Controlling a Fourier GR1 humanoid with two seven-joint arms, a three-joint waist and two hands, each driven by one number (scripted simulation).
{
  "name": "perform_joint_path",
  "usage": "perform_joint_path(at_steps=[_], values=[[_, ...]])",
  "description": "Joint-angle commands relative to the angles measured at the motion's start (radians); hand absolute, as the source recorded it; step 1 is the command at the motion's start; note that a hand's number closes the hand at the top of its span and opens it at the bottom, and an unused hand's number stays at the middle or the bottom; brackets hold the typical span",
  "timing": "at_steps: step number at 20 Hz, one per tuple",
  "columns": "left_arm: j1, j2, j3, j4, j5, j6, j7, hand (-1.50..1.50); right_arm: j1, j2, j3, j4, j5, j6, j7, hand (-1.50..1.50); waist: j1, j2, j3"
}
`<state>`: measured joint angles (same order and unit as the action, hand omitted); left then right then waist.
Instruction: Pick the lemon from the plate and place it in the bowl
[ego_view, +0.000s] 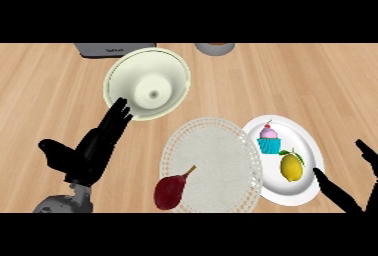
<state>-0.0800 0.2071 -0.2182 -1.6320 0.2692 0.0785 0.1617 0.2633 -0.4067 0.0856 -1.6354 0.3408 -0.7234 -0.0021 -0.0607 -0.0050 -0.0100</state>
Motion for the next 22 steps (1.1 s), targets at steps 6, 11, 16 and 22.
perform_joint_path(at_steps=[6,11,16,22], values=[[-0.008,-0.016,-0.021,0.012,0.008,-0.031,-0.016,0.00,0.146,-0.035,0.028,-0.020,0.463,0.011,0.443,-1.50,0.055,0.021,-0.010],[-0.059,-0.028,-0.023,0.033,0.011,-0.039,-0.009,0.00,0.105,0.016,0.054,-0.074,0.598,0.231,0.753,-1.50,0.079,0.028,-0.006],[-0.068,-0.061,-0.050,0.057,-0.006,-0.025,-0.013,0.00,-0.022,0.099,0.124,-0.164,0.707,0.503,1.083,-1.50,0.096,0.021,-0.001],[-0.080,-0.063,-0.041,0.042,-0.014,-0.011,0.005,0.00,-0.208,0.209,0.142,-0.215,0.752,0.832,1.384,-1.50,0.085,0.008,0.005]])
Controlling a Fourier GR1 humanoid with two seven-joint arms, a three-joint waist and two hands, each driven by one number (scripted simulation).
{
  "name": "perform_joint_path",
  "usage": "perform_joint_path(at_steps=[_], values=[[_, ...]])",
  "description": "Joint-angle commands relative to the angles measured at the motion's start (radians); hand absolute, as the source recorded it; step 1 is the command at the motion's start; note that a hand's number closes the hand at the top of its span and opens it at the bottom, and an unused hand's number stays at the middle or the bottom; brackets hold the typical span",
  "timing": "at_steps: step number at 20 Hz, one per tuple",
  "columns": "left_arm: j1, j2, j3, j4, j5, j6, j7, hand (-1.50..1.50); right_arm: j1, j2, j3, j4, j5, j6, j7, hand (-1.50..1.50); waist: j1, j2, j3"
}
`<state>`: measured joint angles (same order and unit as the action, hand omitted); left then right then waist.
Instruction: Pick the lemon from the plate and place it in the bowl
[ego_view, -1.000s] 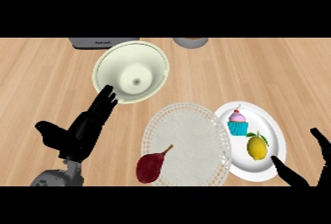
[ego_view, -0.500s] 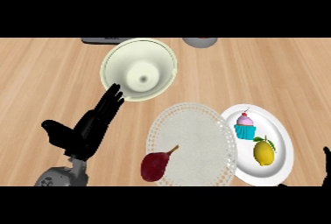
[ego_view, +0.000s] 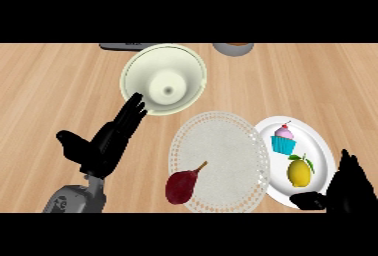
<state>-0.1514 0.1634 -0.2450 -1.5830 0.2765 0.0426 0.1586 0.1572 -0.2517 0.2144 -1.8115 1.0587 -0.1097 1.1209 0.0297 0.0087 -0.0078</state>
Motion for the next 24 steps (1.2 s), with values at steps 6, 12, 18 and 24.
perform_joint_path(at_steps=[6,12,18,24], values=[[0.010,-0.042,-0.017,0.043,-0.017,0.009,-0.024,0.00,-0.181,0.148,-0.050,0.043,0.063,0.324,0.310,-1.50,-0.022,-0.005,0.005],[0.033,0.021,0.046,0.005,0.036,-0.057,-0.026,0.00,-0.231,0.243,-0.100,0.123,0.098,0.370,0.306,-1.50,-0.016,-0.007,0.006],[0.036,0.013,0.047,0.059,0.006,-0.059,-0.047,0.00,-0.201,0.251,-0.070,0.152,0.135,0.325,0.283,-1.50,-0.029,-0.007,0.007],[0.032,-0.040,0.030,0.083,-0.011,-0.042,-0.074,0.00,-0.292,0.251,-0.150,0.261,0.135,0.326,0.259,-1.50,-0.026,-0.006,0.007]])
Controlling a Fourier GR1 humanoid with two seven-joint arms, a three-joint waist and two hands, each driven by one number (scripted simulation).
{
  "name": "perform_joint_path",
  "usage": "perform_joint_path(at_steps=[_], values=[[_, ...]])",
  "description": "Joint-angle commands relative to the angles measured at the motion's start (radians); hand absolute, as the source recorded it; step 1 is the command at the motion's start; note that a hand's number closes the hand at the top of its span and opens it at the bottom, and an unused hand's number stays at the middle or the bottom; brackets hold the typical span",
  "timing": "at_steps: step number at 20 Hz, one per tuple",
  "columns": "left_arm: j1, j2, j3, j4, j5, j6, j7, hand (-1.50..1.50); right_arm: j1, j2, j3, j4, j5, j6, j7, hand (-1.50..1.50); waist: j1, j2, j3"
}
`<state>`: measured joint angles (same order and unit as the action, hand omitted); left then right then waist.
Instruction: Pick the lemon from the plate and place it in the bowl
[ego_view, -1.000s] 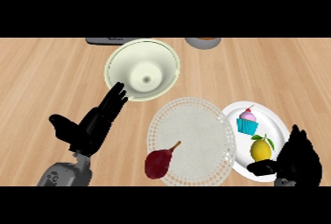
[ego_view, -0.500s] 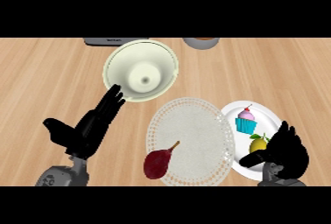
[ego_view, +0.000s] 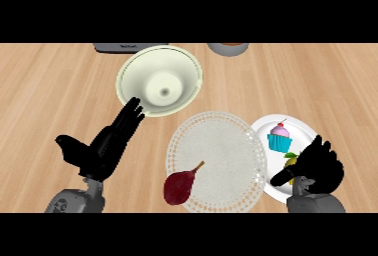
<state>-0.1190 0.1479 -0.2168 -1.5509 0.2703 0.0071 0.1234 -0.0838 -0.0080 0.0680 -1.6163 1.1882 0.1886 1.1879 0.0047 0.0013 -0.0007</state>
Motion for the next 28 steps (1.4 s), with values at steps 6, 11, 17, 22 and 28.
perform_joint_path(at_steps=[6,11,17,22,28], values=[[-0.030,0.004,0.034,0.003,-0.003,-0.006,0.044,0.00,-0.027,0.008,-0.036,0.116,0.019,-0.033,0.119,-1.50,-0.002,-0.001,0.001],[-0.020,-0.021,0.033,0.014,-0.020,-0.013,-0.001,0.00,0.021,0.008,0.011,0.062,0.030,-0.043,0.146,-1.50,-0.006,-0.002,0.000],[-0.047,-0.042,0.018,-0.035,-0.036,0.018,0.087,0.00,-0.041,0.008,-0.057,0.200,0.039,-0.109,0.097,-1.50,-0.001,0.000,0.001],[0.040,-0.031,0.020,-0.109,-0.036,-0.011,0.070,0.00,0.037,0.008,-0.081,0.180,0.048,-0.147,0.025,-1.50,-0.002,-0.002,0.001],[0.033,-0.030,0.072,-0.026,-0.044,-0.077,0.024,0.00,0.030,-0.007,-0.060,0.166,0.085,-0.141,-0.063,1.50,-0.005,-0.002,0.001]])
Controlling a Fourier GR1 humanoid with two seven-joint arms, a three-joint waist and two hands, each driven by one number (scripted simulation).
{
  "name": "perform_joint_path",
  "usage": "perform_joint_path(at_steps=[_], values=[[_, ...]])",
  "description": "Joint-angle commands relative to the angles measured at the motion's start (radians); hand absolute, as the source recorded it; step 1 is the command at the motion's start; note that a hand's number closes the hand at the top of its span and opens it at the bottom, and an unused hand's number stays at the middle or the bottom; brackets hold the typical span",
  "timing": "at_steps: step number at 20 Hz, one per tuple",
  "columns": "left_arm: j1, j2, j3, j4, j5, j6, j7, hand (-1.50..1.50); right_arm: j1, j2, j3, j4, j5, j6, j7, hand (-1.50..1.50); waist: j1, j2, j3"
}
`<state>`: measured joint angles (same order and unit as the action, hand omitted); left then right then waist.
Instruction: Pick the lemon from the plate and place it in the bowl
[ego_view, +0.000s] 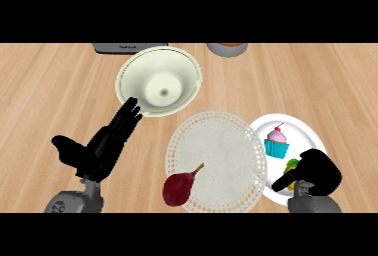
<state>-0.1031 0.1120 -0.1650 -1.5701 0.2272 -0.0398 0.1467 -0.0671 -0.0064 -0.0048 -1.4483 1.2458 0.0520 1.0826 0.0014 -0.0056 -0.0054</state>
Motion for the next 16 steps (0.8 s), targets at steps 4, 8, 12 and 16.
perform_joint_path(at_steps=[4,8,12,16], values=[[-0.028,-0.038,0.016,0.006,-0.028,0.009,0.017,0.00,-0.036,0.006,0.011,0.093,0.052,-0.063,0.027,1.50,0.000,0.005,0.006],[-0.016,-0.035,0.022,-0.021,-0.026,0.003,0.036,0.00,-0.095,-0.007,-0.016,0.156,0.047,-0.040,0.013,1.50,0.002,0.006,0.006],[-0.027,-0.039,0.030,0.008,-0.034,-0.009,0.024,0.00,-0.071,0.006,0.021,0.117,0.110,-0.038,0.034,1.50,0.000,0.005,0.005],[-0.054,-0.066,-0.041,0.031,-0.043,-0.040,0.011,0.00,-0.208,0.005,0.425,0.137,-0.033,0.074,-0.069,1.50,0.131,0.025,0.009]])
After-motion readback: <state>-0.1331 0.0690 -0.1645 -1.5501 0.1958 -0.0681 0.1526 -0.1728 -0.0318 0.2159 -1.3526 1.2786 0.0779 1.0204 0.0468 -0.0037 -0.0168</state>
